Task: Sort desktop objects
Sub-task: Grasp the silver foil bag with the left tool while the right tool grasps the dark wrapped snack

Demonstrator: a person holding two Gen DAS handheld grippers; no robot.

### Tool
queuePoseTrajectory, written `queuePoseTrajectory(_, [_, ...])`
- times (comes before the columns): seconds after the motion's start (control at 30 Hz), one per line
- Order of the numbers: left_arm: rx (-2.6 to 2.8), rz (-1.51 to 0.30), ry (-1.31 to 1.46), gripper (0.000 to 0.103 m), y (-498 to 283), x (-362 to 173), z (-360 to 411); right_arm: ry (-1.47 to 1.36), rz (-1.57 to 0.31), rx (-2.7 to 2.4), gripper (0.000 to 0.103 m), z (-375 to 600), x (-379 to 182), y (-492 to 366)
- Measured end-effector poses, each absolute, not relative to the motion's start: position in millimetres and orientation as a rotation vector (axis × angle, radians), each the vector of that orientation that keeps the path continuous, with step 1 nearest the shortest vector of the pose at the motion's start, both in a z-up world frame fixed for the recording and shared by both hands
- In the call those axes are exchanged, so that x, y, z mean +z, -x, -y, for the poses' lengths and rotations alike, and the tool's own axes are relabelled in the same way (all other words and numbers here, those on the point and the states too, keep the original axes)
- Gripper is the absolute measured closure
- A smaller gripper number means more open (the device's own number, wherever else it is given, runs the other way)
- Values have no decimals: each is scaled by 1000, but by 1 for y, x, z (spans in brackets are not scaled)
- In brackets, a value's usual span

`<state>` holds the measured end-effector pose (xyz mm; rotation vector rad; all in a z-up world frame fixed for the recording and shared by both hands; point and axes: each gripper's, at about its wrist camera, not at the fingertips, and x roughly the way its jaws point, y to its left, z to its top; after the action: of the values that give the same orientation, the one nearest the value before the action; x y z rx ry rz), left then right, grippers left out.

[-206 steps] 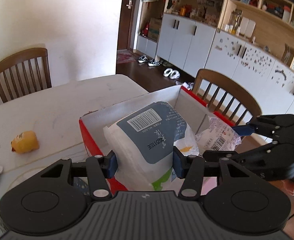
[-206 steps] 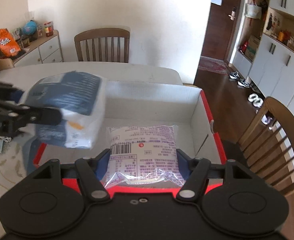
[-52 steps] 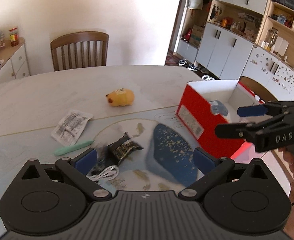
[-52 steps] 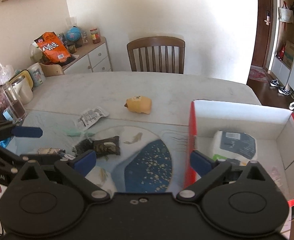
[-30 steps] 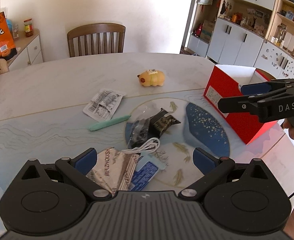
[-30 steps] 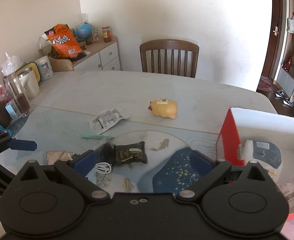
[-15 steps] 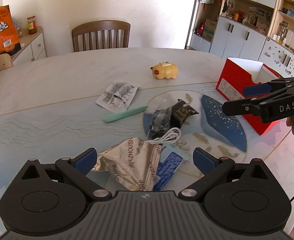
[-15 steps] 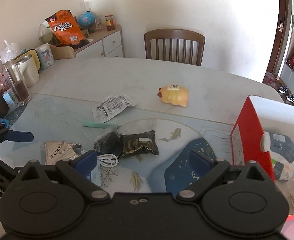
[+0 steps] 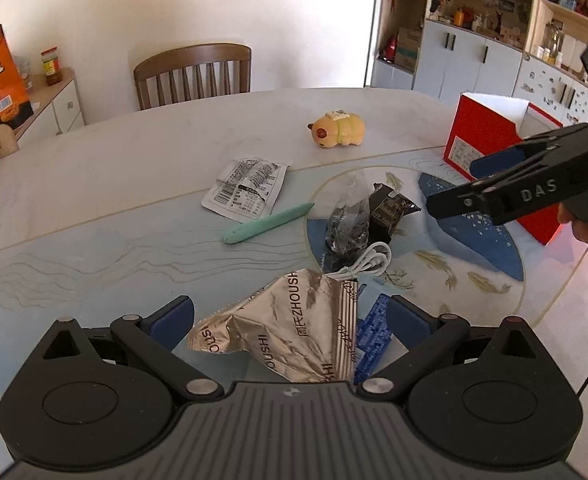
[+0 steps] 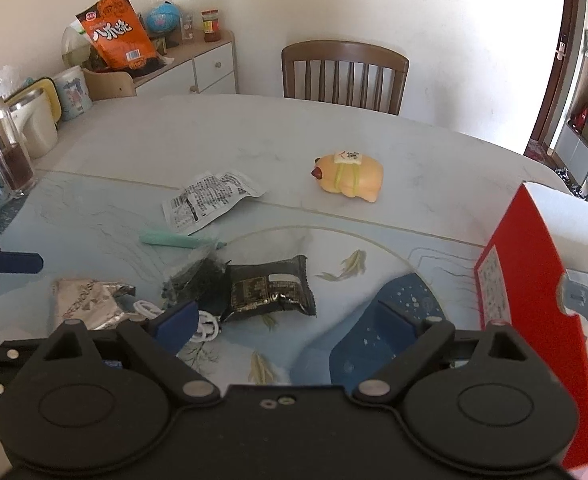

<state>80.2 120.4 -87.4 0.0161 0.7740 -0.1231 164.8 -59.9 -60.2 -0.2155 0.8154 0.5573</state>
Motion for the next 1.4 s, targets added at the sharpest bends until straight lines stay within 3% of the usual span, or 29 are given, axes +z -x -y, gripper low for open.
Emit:
queuePoseTrajectory(0.53, [-187,-811,-1,1,-98,-111,-133,282,-853,578,12,36,-87,-190])
queuePoseTrajectory(0.6, [-193,-819,6,1,-101,-114,-134,291,-861,583,16,33,-89,-193])
queuePoseTrajectory(1.13, [-195,-854,62,2,-105,-125,-140,298,-876,591,22,27,-101,-204])
queuePoseTrajectory(1.4, [-182,-853,67,7,-105,-124,-140,278,-895,594,34,25,-103,-206])
